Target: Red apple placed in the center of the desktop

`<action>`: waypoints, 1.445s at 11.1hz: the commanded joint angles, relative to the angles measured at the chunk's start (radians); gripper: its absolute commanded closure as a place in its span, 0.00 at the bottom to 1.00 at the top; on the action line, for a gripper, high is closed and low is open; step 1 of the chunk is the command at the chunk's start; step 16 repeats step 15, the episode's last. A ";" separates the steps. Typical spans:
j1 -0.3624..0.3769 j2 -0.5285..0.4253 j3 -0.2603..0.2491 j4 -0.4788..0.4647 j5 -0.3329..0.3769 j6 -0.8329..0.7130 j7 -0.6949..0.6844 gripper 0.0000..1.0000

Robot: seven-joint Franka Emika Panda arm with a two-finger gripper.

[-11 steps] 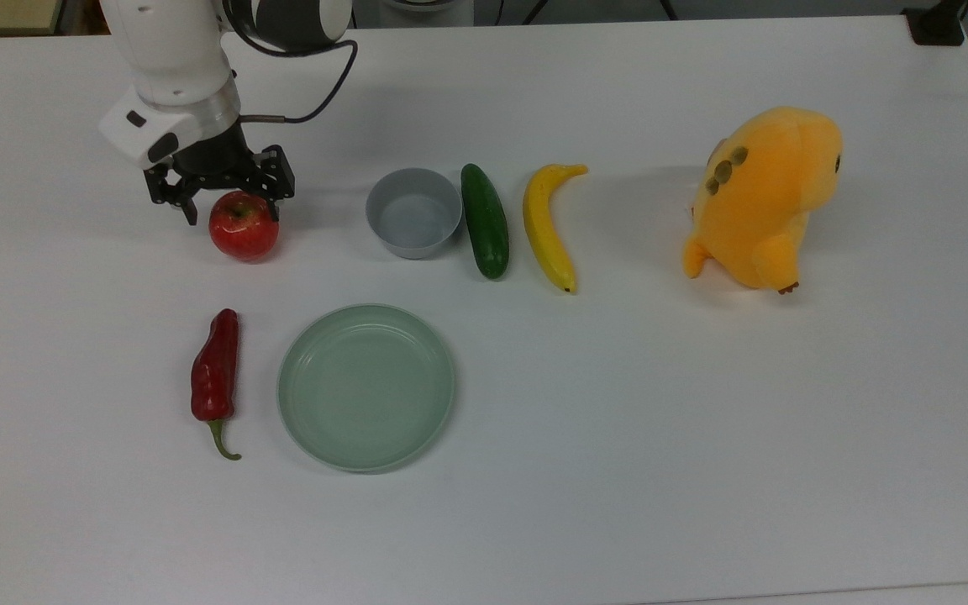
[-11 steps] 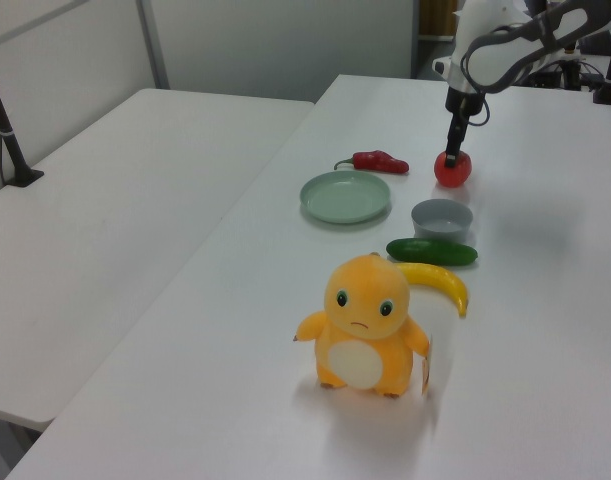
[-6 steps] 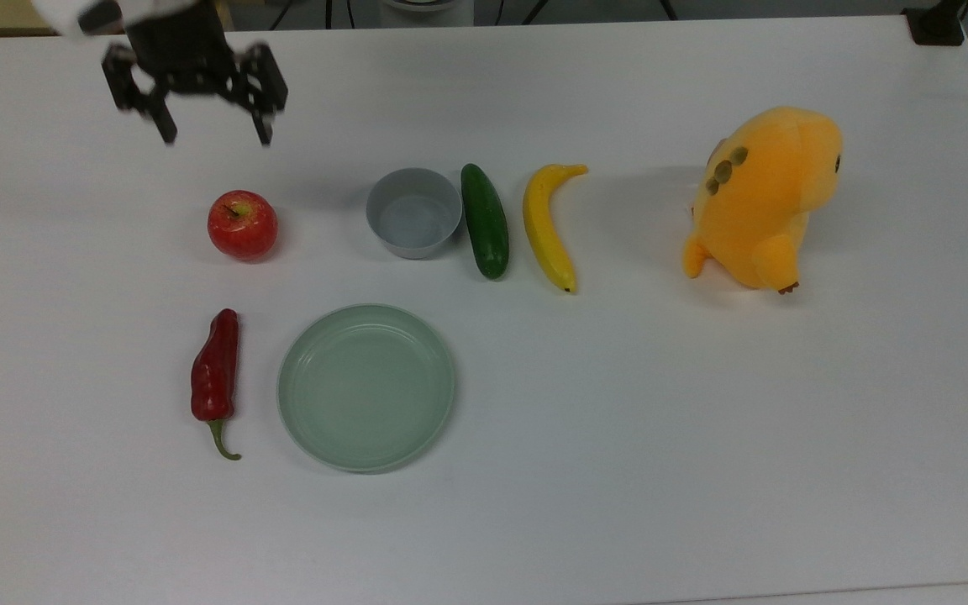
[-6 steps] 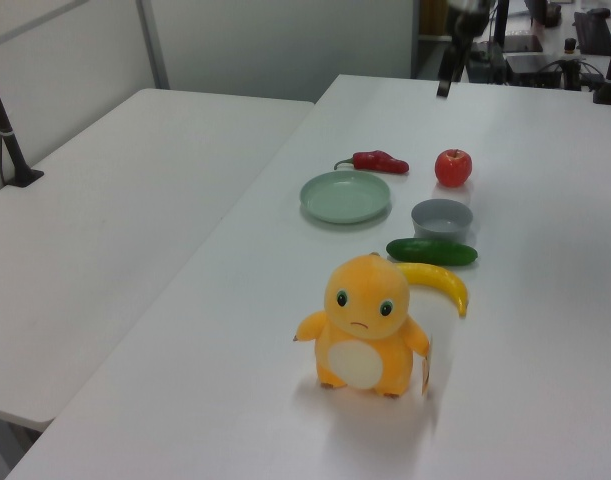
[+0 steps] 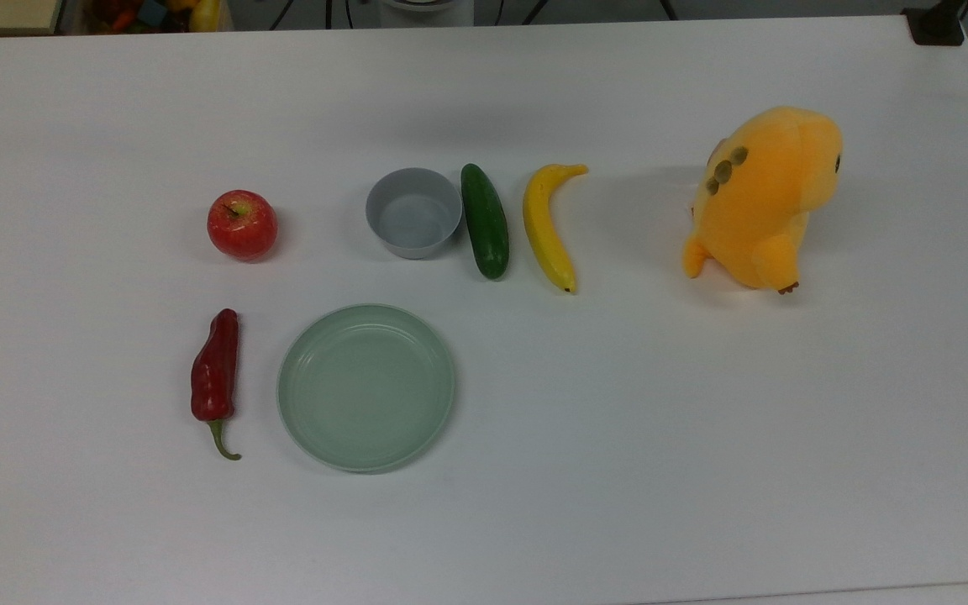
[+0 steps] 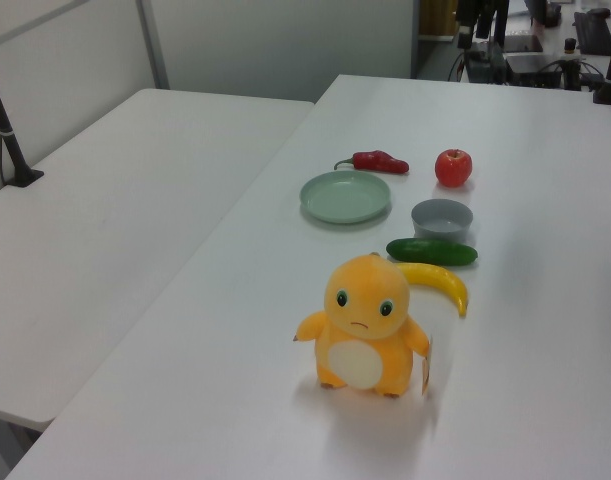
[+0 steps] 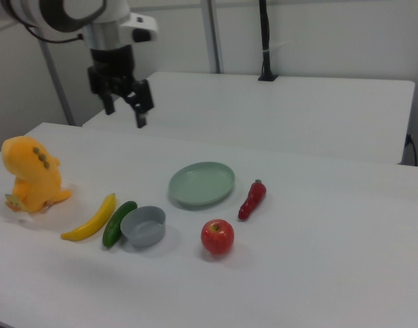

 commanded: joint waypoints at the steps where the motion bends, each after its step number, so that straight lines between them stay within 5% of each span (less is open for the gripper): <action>1: 0.002 -0.053 0.092 -0.049 -0.012 -0.018 0.107 0.00; 5: 0.080 -0.111 0.101 -0.179 -0.090 0.106 0.014 0.00; 8: 0.074 -0.104 0.088 -0.176 -0.090 0.135 -0.101 0.00; 16: 0.082 -0.097 0.071 -0.175 -0.087 0.135 -0.094 0.00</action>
